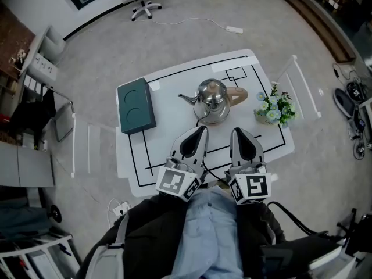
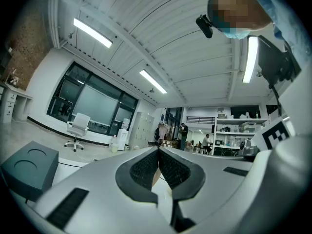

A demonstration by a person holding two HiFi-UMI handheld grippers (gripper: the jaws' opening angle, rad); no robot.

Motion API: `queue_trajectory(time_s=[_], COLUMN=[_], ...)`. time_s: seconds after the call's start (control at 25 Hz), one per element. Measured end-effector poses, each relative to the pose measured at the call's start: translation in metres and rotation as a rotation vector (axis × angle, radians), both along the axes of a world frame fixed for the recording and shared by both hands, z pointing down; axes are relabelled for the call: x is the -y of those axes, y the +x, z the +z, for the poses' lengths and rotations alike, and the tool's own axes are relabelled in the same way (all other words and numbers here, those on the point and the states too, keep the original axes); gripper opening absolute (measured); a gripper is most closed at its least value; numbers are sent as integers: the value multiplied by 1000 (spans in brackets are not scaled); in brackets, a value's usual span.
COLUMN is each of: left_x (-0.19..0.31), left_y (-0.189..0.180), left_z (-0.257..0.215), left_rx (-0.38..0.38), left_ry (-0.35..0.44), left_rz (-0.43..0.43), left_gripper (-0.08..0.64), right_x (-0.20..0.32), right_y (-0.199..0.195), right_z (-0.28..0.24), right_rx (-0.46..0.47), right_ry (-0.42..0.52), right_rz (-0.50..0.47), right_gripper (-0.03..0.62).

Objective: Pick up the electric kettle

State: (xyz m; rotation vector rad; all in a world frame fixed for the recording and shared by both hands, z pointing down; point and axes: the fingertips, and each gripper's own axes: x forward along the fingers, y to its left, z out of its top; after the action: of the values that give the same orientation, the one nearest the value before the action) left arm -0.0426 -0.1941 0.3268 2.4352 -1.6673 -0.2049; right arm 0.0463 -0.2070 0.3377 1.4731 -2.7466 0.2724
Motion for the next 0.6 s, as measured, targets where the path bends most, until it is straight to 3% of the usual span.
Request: queue_trajectory(time_s=[0.28, 0.6], left_x=[32, 56], left_y=[-3, -18], left_z=[21, 66], left_rx=[-11, -27], left_ry=[-47, -163], left_rz=[-55, -147], left_gripper=[9, 9], right_x=[42, 76], right_y=[-5, -7], right_z=[23, 65], right_rx=[2, -6], right_ry=[-63, -154], right_rz=[-50, -94], right_gripper=[18, 18])
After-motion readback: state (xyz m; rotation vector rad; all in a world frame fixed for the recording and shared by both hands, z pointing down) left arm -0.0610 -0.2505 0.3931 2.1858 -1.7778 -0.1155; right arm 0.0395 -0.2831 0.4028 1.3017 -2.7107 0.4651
